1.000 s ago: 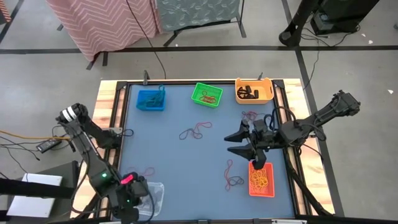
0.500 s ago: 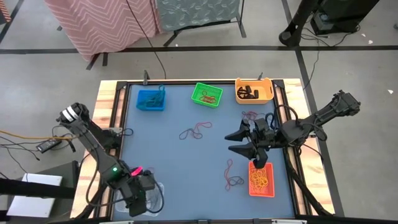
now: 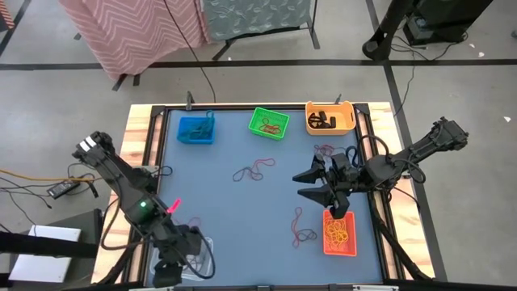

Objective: Sort rubber bands into baskets
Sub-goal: Put the brown rubber band into the transparent bin

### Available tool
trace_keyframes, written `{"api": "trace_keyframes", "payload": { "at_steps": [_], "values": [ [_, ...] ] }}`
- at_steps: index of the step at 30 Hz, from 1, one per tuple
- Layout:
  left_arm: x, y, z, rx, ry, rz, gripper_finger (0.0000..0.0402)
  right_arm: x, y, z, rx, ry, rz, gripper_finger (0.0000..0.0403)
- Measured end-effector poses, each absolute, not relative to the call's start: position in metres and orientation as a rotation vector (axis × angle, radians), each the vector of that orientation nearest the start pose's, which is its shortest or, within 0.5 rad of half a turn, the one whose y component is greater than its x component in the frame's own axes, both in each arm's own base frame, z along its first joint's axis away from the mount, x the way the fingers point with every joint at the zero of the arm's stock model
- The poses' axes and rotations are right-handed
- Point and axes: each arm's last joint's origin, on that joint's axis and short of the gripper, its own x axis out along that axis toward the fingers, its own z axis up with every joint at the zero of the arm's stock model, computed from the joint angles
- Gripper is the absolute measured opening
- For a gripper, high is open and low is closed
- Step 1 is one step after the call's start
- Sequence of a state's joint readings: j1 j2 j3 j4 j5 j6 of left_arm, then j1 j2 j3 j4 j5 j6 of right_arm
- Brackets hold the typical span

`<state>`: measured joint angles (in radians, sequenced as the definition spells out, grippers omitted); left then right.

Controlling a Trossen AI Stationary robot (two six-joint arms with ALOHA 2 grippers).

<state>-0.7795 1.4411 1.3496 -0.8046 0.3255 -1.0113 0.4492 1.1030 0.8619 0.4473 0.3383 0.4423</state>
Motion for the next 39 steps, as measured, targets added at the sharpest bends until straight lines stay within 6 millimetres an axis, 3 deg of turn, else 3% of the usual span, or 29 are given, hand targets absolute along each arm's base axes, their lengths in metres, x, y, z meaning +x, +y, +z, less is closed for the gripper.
{"api": "trace_keyframes", "payload": {
  "at_steps": [9, 13, 16, 20, 26, 30, 34, 39],
  "values": [
    [0.196, -0.216, 0.33, -0.615, 1.319, -0.446, 0.0279, 0.226, 0.098, 0.359, 0.522, -0.171, 0.152, 0.0231],
    [0.196, -0.208, 0.327, -0.519, 1.249, -0.34, 0.0279, 0.226, 0.098, 0.361, 0.528, -0.185, 0.155, 0.0231],
    [0.211, -0.188, 0.328, -0.403, 1.121, -0.224, 0.0279, 0.226, 0.098, 0.361, 0.524, -0.194, 0.156, 0.0231],
    [0.243, -0.146, 0.328, -0.288, 0.986, -0.055, 0.0279, 0.224, 0.096, 0.369, 0.501, -0.272, 0.16, 0.0231],
    [0.281, -0.09, 0.332, -0.212, 0.781, 0.072, 0.0279, 0.225, 0.09, 0.373, 0.494, -0.319, 0.142, 0.0231],
    [0.288, -0.068, 0.306, -0.23, 0.745, 0.118, 0.0279, 0.226, 0.089, 0.372, 0.49, -0.312, 0.134, 0.0231],
    [0.274, -0.05, 0.261, -0.308, 0.822, 0.16, 0.0279, 0.226, 0.089, 0.37, 0.48, -0.292, 0.139, 0.0231],
    [0.269, -0.018, 0.228, -0.334, 0.787, 0.241, 0.0279, 0.228, 0.085, 0.367, 0.441, -0.268, 0.101, 0.0231]
  ]
}}
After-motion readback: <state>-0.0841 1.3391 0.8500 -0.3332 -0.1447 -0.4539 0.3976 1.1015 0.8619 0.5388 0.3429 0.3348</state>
